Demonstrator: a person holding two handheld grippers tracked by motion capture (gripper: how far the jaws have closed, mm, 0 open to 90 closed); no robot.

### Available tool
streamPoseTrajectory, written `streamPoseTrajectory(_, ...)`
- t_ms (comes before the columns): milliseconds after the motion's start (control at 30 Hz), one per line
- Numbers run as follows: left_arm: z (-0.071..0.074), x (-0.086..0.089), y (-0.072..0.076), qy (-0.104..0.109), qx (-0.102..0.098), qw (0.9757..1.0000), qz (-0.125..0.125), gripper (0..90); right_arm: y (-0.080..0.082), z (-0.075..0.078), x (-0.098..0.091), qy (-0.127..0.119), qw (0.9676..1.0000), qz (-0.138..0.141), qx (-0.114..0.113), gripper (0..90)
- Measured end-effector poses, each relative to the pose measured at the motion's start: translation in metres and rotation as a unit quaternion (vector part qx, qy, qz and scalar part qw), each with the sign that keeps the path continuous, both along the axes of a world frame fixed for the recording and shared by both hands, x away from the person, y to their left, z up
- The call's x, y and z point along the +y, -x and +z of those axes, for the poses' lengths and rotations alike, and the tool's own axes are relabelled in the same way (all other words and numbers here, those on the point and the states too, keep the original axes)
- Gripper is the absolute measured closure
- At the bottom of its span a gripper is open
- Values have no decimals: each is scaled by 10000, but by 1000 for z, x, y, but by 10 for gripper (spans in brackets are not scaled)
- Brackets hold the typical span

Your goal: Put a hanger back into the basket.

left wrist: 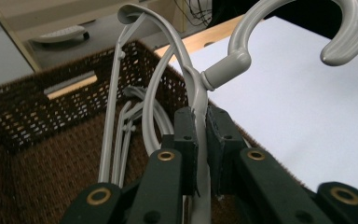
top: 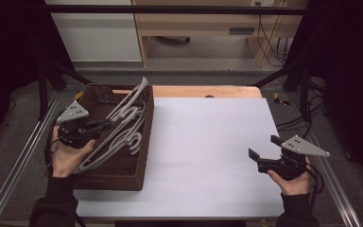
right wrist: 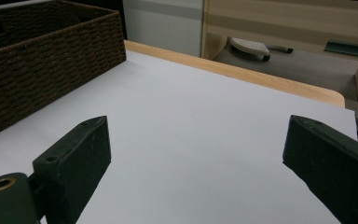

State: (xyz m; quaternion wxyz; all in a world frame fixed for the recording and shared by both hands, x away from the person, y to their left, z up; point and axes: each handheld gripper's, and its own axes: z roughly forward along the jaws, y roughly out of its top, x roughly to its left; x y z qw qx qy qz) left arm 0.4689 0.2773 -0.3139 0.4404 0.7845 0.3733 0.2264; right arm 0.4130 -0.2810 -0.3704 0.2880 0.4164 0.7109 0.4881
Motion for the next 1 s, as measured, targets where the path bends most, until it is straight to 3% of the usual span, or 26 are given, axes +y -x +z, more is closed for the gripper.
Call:
streamPoseTrajectory(33, -3, 1, 0, 47, 13, 10000, 22, 824, 0, 0, 0, -8, 10000, 3, 2, 77)
streamPoseTrajectory(167, -13, 6, 1, -165, 81, 9997, 131, 824, 0, 0, 1, 4, 10000, 4, 12, 77)
streamPoseTrajectory(333, -20, 11, -1, -69, 159, 9997, 199, 823, -1, -1, 2, 19, 10000, 5, 28, 77)
streamPoseTrajectory(567, -7, 9, -2, -13, 207, 9996, 180, 823, -2, -2, 3, 49, 10000, 10, 47, 77)
streamPoseTrajectory(733, 9, 0, -3, -220, 104, 9997, 94, 823, -2, -2, 2, 35, 10000, 6, 47, 77)
streamPoseTrajectory(833, 6, -1, -9, -320, 164, 9994, -7, 823, -1, -1, 1, 14, 10000, 5, 27, 77)
streamPoseTrajectory(1000, -8, 2, -17, -301, 288, 9991, -47, 823, -2, -2, 0, 11, 10000, -7, 38, 77)
